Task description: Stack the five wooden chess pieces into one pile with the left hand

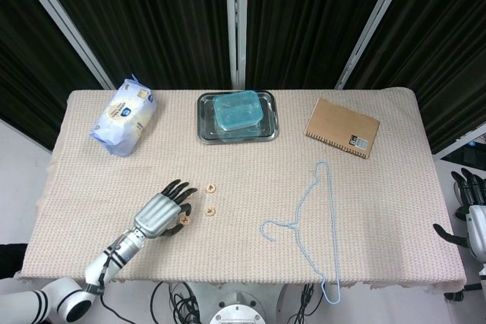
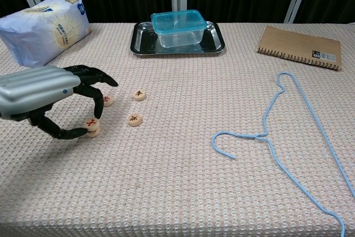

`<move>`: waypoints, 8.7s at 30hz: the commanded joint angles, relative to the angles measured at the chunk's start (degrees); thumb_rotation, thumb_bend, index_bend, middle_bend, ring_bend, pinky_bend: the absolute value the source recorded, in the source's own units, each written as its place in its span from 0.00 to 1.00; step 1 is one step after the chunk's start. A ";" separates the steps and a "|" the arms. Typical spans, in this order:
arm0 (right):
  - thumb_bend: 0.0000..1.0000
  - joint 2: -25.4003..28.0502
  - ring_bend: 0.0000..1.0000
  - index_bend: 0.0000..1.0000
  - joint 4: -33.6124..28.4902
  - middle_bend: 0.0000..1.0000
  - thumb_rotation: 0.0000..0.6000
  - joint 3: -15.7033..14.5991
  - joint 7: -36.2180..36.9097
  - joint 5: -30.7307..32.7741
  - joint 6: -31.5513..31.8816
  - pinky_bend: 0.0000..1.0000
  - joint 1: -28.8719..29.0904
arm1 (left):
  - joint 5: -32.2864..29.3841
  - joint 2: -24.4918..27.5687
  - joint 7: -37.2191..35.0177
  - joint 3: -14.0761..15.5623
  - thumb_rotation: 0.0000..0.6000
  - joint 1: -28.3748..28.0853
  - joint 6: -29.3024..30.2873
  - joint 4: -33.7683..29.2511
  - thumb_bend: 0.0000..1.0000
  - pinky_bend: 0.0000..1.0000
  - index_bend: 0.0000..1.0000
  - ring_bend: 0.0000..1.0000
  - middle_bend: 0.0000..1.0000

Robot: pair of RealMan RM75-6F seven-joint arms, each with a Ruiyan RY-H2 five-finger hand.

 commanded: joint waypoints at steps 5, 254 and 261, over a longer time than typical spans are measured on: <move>0.08 0.03 0.00 0.00 0.09 0.00 1.00 0.05 0.11 0.18 -0.20 0.00 0.07 | -0.41 -0.14 0.41 0.09 1.00 -0.13 -0.76 0.30 0.31 0.00 0.49 0.00 0.09; 0.08 1.06 0.00 0.00 -0.60 0.00 1.00 -0.37 1.84 0.58 -1.89 0.00 0.43 | -19.70 9.04 14.77 -6.09 1.00 -4.56 -3.19 -19.28 0.29 0.00 0.39 0.00 0.10; 0.08 1.05 0.00 0.00 -0.47 0.00 1.00 -0.29 1.94 0.79 -1.82 0.00 0.37 | -24.32 5.21 11.65 -9.56 1.00 -8.49 -8.55 -10.87 0.27 0.00 0.38 0.00 0.10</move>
